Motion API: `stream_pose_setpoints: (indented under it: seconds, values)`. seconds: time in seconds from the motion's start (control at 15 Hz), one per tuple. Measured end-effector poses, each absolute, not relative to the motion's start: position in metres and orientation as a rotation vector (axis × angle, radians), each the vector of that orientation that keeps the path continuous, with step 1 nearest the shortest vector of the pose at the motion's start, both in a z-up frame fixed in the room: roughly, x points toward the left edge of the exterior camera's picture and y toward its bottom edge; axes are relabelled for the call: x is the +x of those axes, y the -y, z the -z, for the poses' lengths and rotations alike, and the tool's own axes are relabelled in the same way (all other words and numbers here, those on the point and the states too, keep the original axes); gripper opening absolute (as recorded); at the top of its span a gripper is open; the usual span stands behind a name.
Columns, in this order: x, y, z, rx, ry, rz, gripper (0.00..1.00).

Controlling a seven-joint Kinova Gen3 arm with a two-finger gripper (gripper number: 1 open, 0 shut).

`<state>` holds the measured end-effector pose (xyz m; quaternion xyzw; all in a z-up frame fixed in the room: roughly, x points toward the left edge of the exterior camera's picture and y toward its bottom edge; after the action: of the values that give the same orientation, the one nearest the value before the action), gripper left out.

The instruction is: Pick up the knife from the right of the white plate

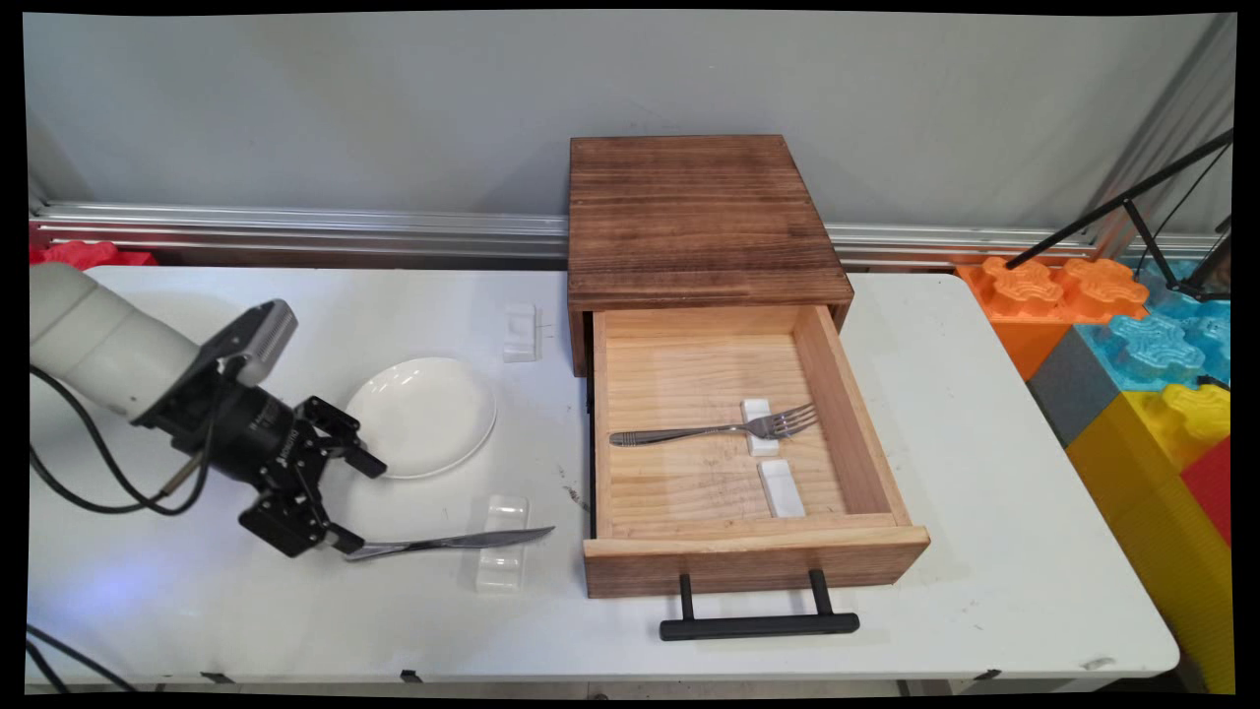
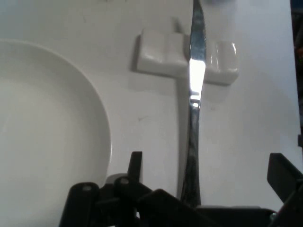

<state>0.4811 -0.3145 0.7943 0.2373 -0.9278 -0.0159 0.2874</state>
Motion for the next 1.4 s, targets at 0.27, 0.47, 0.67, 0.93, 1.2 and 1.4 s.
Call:
stream_pose_setpoints:
  seconds: [0.27, 0.47, 0.67, 0.93, 1.2, 1.4]
  values:
    - [0.474, 0.312, -0.776, 0.59, 2.444, 0.03, 1.0]
    - [0.471, 0.309, -0.763, 0.553, 2.43, 0.019, 1.0]
    - [0.467, 0.308, -0.751, 0.517, 2.424, 0.003, 1.0]
    - [0.462, 0.308, -0.741, 0.475, 2.423, -0.018, 1.0]
    - [0.454, 0.308, -0.732, 0.434, 2.427, -0.049, 1.0]
    - [0.451, 0.308, -0.729, 0.416, 2.433, -0.061, 1.0]
